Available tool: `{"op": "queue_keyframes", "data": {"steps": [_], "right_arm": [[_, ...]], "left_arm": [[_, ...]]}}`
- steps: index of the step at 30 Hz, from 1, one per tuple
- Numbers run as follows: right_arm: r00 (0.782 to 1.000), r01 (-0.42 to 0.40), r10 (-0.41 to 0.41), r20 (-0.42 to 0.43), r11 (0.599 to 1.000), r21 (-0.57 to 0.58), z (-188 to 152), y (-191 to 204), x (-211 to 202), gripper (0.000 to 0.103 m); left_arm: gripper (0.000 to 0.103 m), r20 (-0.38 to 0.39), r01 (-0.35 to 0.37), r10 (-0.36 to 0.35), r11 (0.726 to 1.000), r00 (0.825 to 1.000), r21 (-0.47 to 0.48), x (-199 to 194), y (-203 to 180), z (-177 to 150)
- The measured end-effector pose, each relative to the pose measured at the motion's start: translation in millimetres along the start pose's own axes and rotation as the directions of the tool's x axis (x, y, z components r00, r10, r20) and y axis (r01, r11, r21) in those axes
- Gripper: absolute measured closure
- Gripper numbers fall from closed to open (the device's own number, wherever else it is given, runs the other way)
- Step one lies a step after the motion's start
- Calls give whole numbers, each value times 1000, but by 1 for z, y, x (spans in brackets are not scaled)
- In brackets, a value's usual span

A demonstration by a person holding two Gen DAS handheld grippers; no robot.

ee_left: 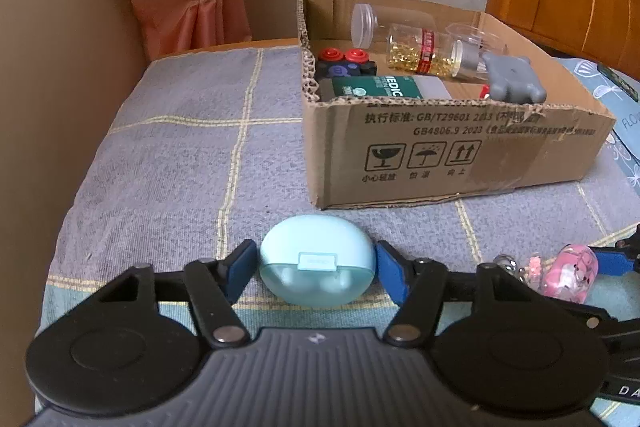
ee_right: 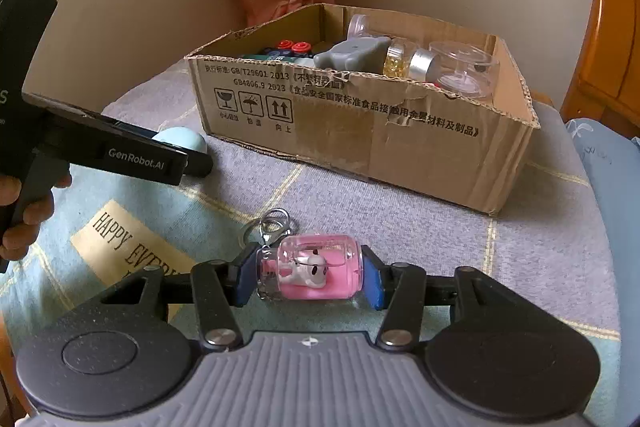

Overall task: Organize rigid objects
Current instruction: 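Grasp the pink pig keychain bottle with the right tool while the left tool grasps the teal round case, then carry the teal case into the box and open the left tool while the right tool drops the keychain there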

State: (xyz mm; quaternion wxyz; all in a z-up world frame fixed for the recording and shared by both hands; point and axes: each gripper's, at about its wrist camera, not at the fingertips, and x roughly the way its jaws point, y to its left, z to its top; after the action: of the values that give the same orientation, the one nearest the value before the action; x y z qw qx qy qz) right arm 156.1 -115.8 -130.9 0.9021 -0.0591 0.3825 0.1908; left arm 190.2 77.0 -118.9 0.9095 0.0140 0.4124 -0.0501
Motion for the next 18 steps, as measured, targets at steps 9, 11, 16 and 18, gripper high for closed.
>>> {"op": "queue_keyframes", "data": {"steps": [9,11,16,18], "right_arm": [[1000,2,-4,-22,998,-55,4,-3,-9,47],[1000,1,-3,-23,998,-68,6,-4,-13,47],[1000,-9,6,-31,995,-98,13,-9,-23,47],[999,-11,7,-34,993,-118,16,-9,-27,47]], "left_arm": [[43,-25,16,-14,999,1000,44,-4,-1,0],[43,-32,25,-24,998,999,62,-7,-1,0],[43,-49,57,-52,991,997,122,-18,-1,2],[43,-56,74,-66,986,996,152,-24,-1,5]]}}
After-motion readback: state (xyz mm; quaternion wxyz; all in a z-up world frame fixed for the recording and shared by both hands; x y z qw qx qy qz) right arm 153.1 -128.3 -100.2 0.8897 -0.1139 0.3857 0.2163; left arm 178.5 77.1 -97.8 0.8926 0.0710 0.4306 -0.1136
